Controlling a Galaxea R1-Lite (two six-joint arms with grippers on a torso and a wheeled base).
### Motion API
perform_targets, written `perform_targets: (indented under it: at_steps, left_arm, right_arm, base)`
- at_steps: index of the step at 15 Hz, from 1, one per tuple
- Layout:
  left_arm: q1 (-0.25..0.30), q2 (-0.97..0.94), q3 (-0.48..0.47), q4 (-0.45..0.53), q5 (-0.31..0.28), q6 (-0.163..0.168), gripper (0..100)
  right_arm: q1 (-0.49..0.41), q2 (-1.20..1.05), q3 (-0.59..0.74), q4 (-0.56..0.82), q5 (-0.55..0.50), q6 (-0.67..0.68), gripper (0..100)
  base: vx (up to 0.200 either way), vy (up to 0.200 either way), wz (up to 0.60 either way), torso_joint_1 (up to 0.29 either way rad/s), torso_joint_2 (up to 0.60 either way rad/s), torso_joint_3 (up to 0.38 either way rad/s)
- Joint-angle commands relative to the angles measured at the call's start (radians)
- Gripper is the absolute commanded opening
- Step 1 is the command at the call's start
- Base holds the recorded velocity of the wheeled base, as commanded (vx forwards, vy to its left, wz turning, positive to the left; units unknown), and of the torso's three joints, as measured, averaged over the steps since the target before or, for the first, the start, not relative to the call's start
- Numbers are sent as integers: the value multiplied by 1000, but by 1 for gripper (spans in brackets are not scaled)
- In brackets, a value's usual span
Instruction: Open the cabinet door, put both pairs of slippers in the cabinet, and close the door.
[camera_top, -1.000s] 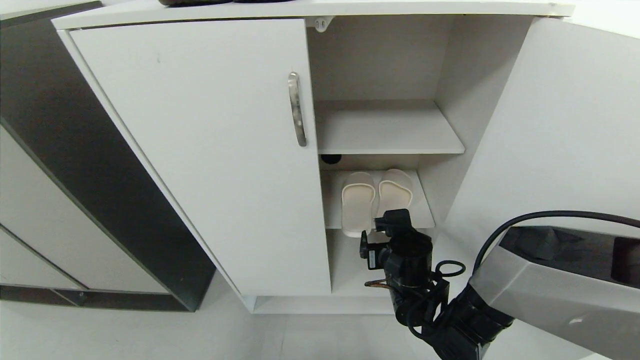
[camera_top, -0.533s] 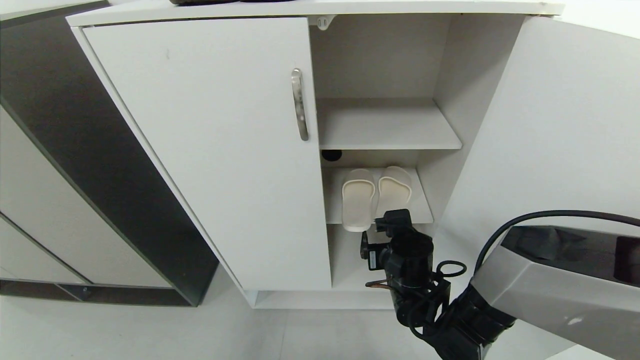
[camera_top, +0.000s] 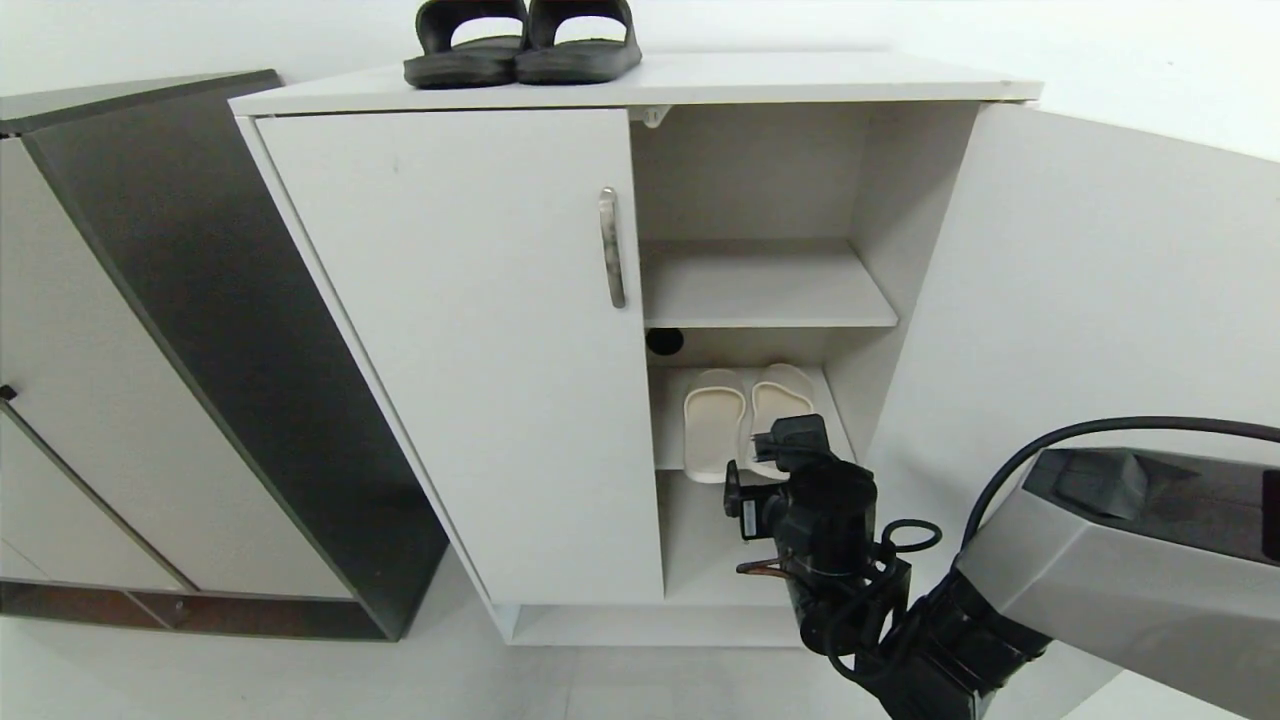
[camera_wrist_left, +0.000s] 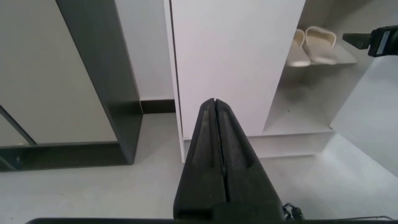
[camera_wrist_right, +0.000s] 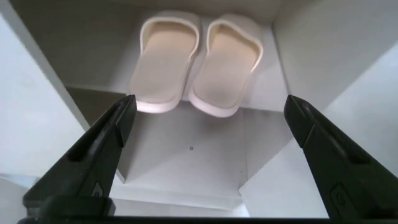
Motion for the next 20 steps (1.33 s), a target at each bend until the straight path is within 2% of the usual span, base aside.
perform_targets:
  at_steps: [1, 4, 8, 13, 20]
  left_arm:
    - [0, 2, 0, 0, 1, -7, 0]
    - [0, 2, 0, 0, 3, -10, 0]
    - [0, 2, 0, 0, 3, -9, 0]
    - [0, 2, 0, 0, 3, -9, 0]
    - [1, 2, 0, 0, 3, -10, 0]
  right_arm:
    - [1, -12, 31, -2, 1, -9, 100]
    - [1, -28, 48, 0, 11, -12, 100]
    - [19, -140, 174, 12, 150, -12, 100]
    - [30, -152, 183, 11, 150, -32, 100]
    - [30, -152, 197, 6, 153, -34, 100]
  base:
    - [0, 0, 0, -2, 7, 203]
    - [0, 0, 0, 9, 2, 207]
    - [0, 0, 0, -1, 3, 108]
    - [0, 0, 0, 0, 0, 0]
    - [0, 200, 0, 6, 0, 4]
